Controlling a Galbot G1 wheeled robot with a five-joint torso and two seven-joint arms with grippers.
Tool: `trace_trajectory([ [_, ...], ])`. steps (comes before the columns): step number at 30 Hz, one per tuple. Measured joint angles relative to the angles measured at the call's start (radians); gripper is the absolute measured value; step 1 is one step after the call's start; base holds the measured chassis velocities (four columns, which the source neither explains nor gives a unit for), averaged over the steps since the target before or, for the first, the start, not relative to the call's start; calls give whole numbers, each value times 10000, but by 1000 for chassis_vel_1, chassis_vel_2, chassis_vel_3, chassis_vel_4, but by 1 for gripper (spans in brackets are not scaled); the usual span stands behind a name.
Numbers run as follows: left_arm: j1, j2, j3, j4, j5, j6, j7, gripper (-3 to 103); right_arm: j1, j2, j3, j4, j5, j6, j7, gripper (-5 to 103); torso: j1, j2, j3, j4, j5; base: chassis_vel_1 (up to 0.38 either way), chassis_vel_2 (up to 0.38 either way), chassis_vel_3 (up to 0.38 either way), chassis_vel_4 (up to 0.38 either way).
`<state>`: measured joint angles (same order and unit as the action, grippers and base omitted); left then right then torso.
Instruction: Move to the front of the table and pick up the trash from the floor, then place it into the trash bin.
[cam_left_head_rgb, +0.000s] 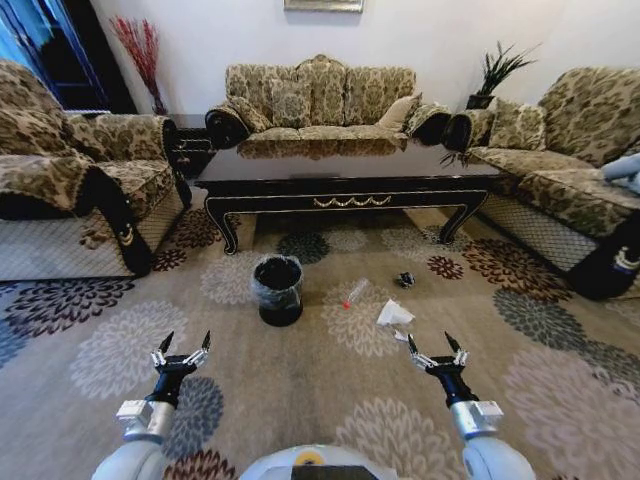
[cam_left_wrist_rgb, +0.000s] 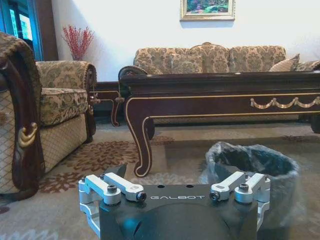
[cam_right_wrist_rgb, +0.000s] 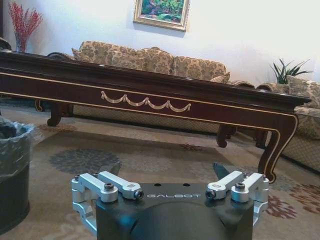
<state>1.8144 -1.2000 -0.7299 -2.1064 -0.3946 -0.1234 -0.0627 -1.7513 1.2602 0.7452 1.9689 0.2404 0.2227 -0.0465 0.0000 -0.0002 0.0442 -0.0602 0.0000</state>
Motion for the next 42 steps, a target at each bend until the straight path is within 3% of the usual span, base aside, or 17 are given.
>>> trace_trajectory([
  [20, -32, 132, -32, -149, -17, 68, -1, 100, 13, 56, -19, 57, -42, 51, 25, 100, 0, 2, 1, 0, -1, -192, 198, 199, -197],
  [32, -367, 273, 167, -207, 25, 654, -262, 100, -123, 168, -37, 120, -86, 261, 164, 100, 1, 2, 1, 0, -1, -175, 170, 164, -162],
  [37, -485, 418, 360, -383, 41, 1146, -419, 100, -131, 178, -32, 116, -80, 309, 202, 100, 1, 1, 3, 2, -2, -79, 114, 118, -73],
  [40, -599, 662, 614, -799, -126, 2302, -890, 100, -135, 204, -32, 52, -111, 315, 213, 100, -1, 2, -1, 0, 0, 0, 0, 0, 0],
  [41, -599, 662, 614, -799, -126, 2302, -890, 100, -135, 204, -32, 52, -111, 315, 213, 100, -1, 2, -1, 0, 0, 0, 0, 0, 0],
  [42, -642, 747, 709, -954, -264, 2689, -1090, 100, -140, 216, -34, 40, -124, 316, 215, 100, -1, 2, -1, 0, 0, 0, 0, 0, 0],
])
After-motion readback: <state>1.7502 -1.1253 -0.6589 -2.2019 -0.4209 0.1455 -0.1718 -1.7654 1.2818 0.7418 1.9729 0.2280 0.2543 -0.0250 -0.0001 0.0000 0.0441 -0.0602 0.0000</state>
